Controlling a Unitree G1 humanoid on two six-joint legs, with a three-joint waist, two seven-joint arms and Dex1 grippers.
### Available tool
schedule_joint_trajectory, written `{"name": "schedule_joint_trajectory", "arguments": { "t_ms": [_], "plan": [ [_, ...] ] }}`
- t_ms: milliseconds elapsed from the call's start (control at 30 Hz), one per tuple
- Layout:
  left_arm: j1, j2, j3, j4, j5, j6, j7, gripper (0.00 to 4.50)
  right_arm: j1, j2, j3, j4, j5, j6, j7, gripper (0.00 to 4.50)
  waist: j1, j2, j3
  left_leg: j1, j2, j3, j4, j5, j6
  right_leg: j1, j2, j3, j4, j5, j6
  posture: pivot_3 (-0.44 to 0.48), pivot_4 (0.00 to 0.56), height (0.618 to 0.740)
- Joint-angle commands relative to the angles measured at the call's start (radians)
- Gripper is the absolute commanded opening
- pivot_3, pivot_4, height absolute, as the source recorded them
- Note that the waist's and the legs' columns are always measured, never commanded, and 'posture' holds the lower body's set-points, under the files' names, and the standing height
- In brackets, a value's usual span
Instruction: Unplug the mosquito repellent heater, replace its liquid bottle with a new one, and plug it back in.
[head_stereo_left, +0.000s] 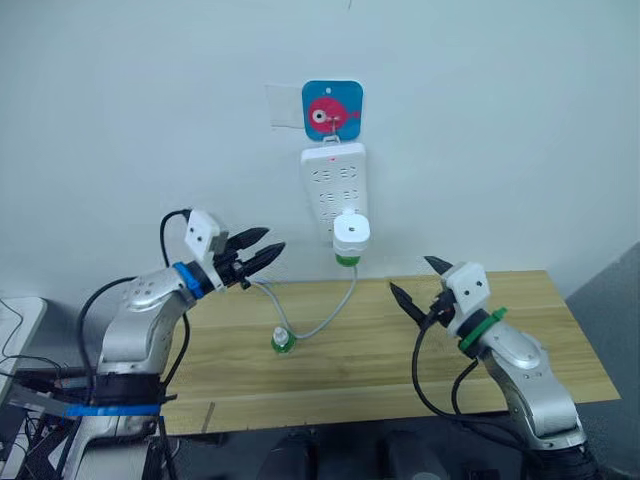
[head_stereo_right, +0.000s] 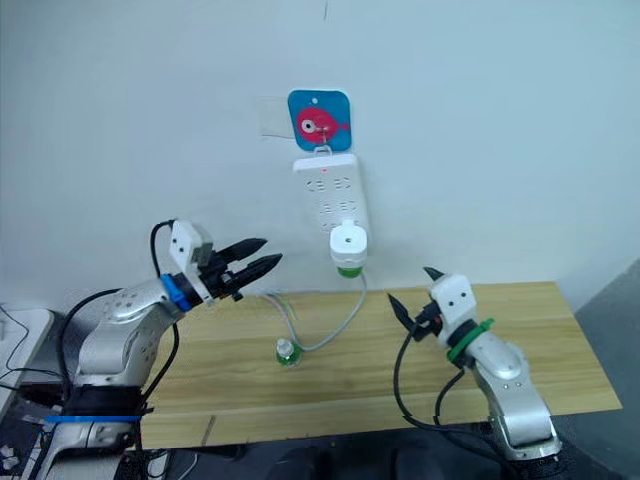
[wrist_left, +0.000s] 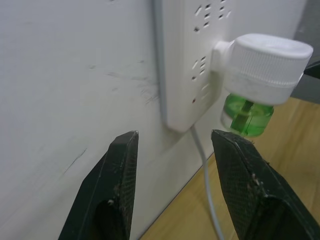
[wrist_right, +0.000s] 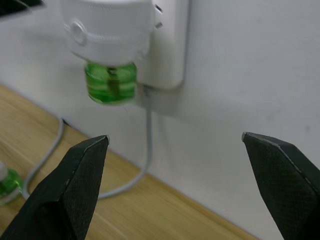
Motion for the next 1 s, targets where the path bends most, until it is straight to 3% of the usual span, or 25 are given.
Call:
{"name": "schedule_joint_trajectory", "arguments": {
  "t_ms": [33, 167, 633, 1000],
  "plan": [
    [-0.089, -0.025, -0.02, 0.084, 0.026, -0.056, -0.041, 2.35, -0.002, 0.022, 0.022, -0.092, 0.011, 0.035, -0.021, 4.5, -0.003, -0.003, 0.002, -0.007, -0.001, 0.0, 0.001, 0.0, 0.0, -0.008, 0.0, 0.0, 0.004, 0.0, 0.0, -0.088, 0.201, 0.74],
    [-0.186, -0.054, -0.035, 0.203, 0.053, -0.105, -0.079, 2.35, 0.015, 0.038, 0.037, -0.145, 0.007, 0.067, -0.042, 4.5, -0.009, -0.005, 0.007, -0.018, 0.0, 0.0, 0.002, 0.002, -0.003, -0.019, -0.001, 0.0, 0.007, 0.0, 0.0, -0.106, 0.204, 0.74],
    [-0.39, -0.149, -0.039, 0.489, 0.109, -0.237, -0.169, 2.35, 0.019, 0.06, 0.052, -0.227, 0.006, 0.128, -0.085, 4.5, -0.025, -0.01, 0.026, -0.017, -0.001, -0.001, 0.004, 0.003, -0.004, -0.017, 0.0, -0.002, 0.011, 0.0, 0.0, -0.145, 0.206, 0.74],
    [-0.409, -0.155, -0.028, 0.545, 0.127, -0.263, -0.167, 2.35, 0.016, 0.065, 0.054, -0.238, 0.005, 0.146, -0.091, 4.5, -0.026, -0.01, 0.027, -0.017, -0.001, -0.003, 0.009, 0.003, -0.004, -0.016, 0.001, -0.003, 0.012, 0.0, 0.0, -0.15, 0.208, 0.74]
  ]
}}
